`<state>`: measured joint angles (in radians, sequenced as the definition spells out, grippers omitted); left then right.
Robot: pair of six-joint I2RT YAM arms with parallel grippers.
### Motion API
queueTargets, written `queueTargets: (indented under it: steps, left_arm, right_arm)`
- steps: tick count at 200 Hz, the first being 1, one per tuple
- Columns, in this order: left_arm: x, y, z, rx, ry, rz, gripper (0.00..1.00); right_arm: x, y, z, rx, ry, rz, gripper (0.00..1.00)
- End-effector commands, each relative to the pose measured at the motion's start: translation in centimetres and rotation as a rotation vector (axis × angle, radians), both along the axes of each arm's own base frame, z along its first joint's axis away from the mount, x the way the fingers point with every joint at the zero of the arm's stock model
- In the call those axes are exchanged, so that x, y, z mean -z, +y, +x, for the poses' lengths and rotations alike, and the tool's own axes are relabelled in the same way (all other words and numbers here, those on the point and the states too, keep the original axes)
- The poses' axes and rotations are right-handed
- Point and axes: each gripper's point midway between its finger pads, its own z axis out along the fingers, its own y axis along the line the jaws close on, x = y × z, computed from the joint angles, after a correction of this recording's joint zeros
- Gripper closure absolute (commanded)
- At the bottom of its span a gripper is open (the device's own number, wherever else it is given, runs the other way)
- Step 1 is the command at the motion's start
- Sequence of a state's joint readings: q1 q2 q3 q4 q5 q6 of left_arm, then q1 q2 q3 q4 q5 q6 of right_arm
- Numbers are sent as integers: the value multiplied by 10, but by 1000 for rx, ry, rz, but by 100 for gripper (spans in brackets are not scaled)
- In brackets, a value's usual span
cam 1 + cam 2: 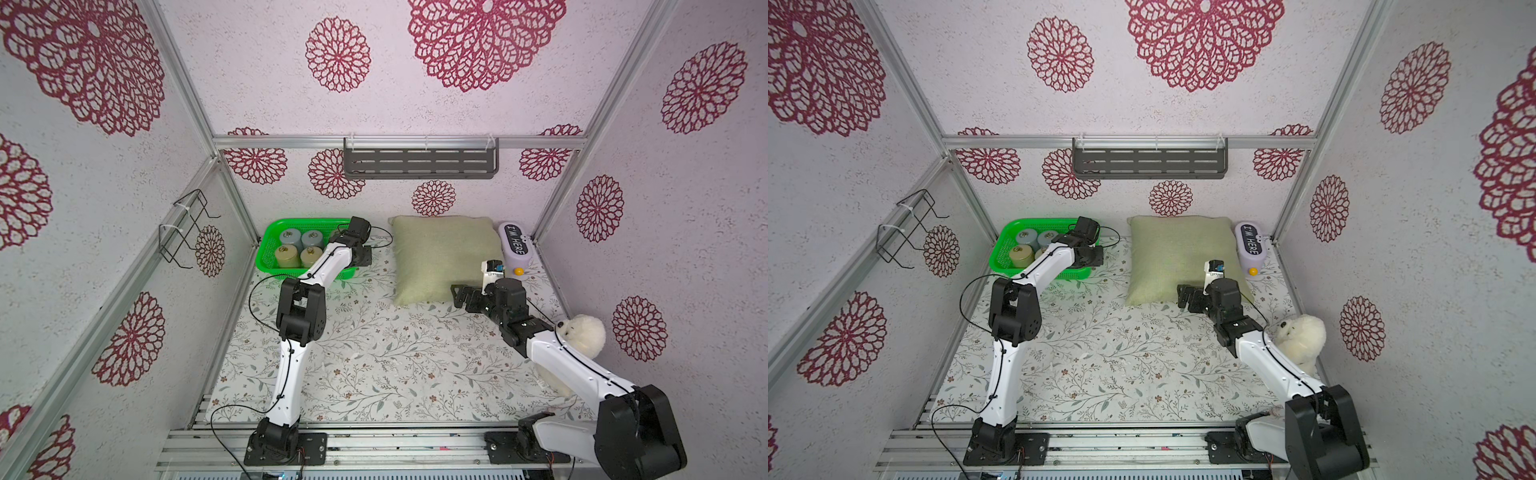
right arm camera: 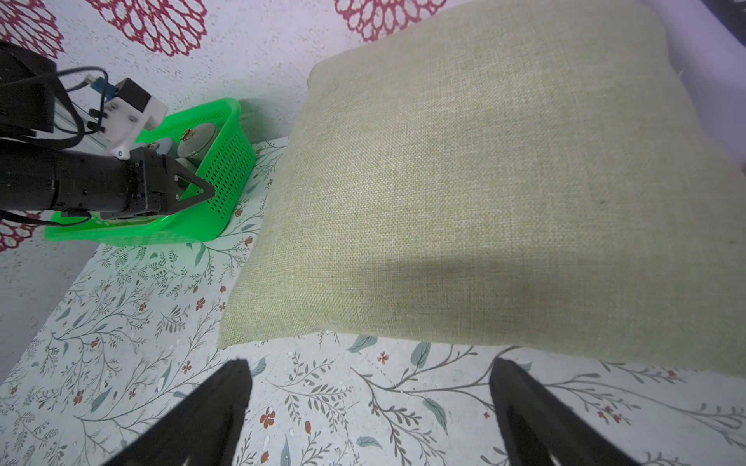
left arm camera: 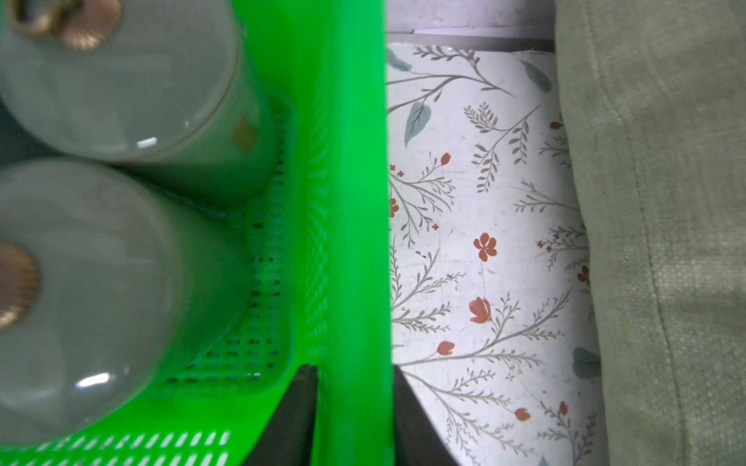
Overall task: Take the tea canister out of the basket
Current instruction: Move the basket to the center of the board.
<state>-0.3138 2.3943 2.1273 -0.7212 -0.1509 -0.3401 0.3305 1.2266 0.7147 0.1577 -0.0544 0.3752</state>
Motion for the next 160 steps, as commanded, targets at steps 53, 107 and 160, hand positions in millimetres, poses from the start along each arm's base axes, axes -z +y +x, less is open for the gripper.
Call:
queueTargets:
  steps: [53,107,160]
  left_arm:
    - [-19,16,-67,-128,35,-70,87]
    - [-15,-2,-145,-162,73,-107,85]
    - [3,-49,-224,-170,86,-172,82]
  right_arm:
    - [-26,10,-8,-30,-80,23,1]
    - [-35,11,-14,-36,-96,52,1]
    - [-36,14,-17,-48,-93,53,1]
